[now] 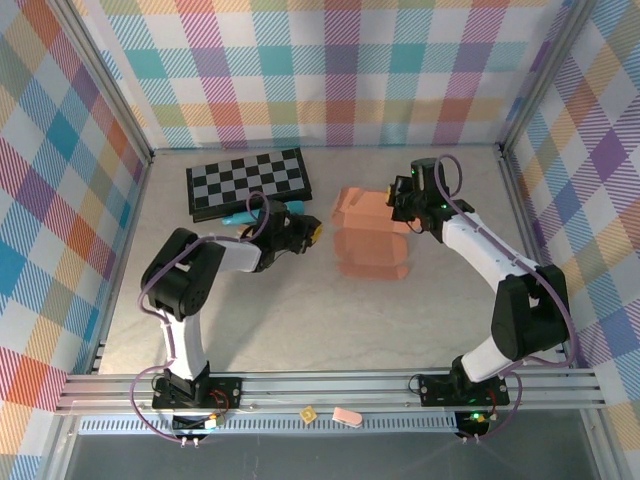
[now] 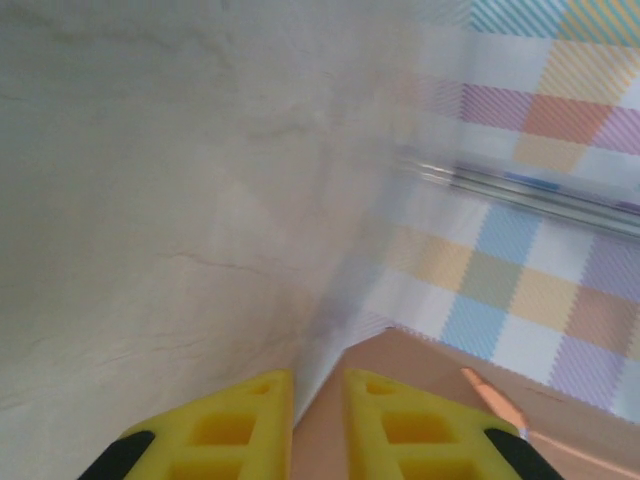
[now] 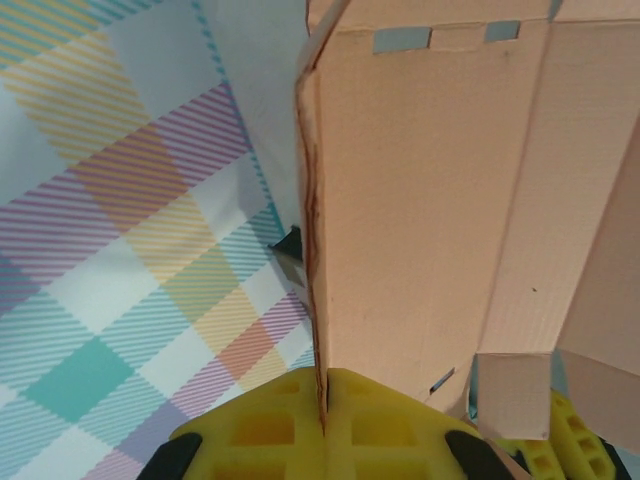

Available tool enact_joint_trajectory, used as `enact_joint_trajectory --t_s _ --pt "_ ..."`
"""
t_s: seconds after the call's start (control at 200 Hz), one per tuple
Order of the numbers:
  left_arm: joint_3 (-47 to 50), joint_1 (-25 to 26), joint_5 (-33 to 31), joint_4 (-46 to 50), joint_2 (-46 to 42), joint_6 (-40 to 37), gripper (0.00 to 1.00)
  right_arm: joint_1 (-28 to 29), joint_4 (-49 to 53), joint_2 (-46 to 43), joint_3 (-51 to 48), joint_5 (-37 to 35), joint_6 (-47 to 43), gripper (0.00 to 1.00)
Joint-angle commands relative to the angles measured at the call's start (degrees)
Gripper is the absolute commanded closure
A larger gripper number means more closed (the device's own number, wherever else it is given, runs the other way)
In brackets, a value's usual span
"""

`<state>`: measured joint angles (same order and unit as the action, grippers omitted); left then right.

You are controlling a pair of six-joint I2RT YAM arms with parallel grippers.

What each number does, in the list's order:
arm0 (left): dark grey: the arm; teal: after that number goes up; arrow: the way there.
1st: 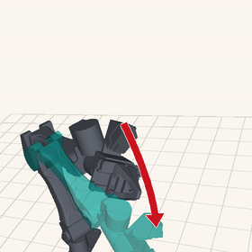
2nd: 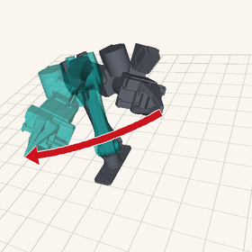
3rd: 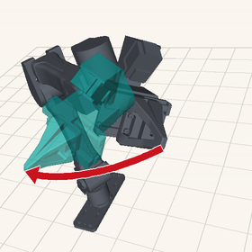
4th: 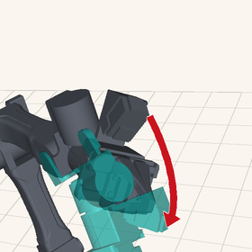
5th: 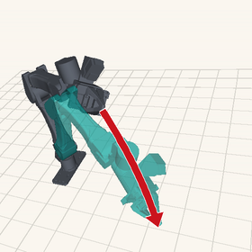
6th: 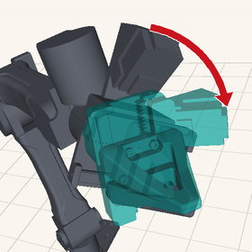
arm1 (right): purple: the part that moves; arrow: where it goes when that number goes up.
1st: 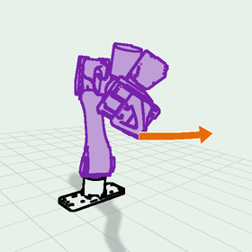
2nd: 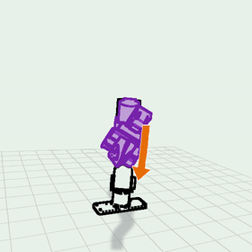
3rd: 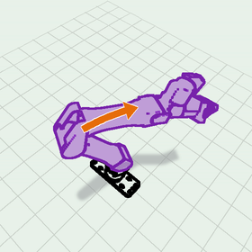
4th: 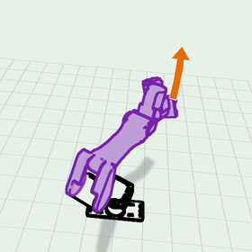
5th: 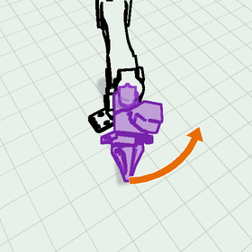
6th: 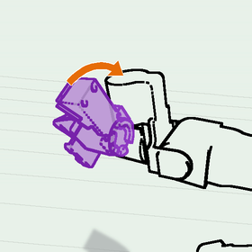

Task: Fold the paper box

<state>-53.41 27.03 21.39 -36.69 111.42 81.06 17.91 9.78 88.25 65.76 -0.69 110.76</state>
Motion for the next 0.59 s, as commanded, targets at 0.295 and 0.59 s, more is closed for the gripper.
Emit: enact_joint_trajectory --t_s 0.295,0.59 --pt "-0.9 4.4 -2.7 -21.5 5.8 11.2 0.79 -1.1 2.3 -0.7 1.6 -0.8 3.9 1.00" --pt "1.3 5.0 -4.4 -25.7 6.0 14.4 0.79 -2.7 -0.2 0.6 2.2 -0.1 4.4 1.00"
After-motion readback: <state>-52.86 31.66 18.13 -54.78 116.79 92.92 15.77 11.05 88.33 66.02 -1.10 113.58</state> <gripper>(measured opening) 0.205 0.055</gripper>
